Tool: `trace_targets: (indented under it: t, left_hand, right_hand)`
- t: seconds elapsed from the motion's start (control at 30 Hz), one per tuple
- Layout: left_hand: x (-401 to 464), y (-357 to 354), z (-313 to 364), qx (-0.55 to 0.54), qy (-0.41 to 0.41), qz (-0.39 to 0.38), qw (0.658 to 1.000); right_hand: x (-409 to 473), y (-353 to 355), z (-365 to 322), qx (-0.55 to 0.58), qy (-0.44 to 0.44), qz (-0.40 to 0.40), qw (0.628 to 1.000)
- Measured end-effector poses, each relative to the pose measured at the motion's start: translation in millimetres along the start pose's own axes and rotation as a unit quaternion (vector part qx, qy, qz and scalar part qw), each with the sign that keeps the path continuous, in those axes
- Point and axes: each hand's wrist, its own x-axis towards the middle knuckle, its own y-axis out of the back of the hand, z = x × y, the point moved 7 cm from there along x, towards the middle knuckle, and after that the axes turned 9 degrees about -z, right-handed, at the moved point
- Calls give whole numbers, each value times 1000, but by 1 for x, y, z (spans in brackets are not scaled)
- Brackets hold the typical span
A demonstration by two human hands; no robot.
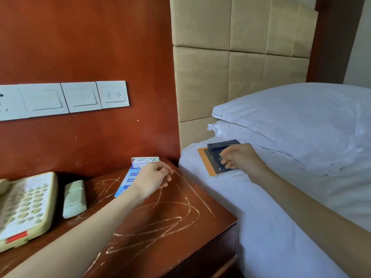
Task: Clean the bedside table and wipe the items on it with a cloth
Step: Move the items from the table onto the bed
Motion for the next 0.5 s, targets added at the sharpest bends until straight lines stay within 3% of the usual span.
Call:
trace_targets:
  t: [0.3, 0.43, 0.5]
  left_hand:
    - [-17, 84, -39, 100, 30, 115, 988]
    - [-22, 116, -60, 134, 61, 167, 975]
    - [-20, 121, -74, 141, 90, 150, 974]
  right_hand:
    - [3, -111, -25, 109, -27, -155, 981]
    - [11, -150, -18, 169, -74, -180, 966]
    - [17, -167, -10, 196, -104, -186, 957]
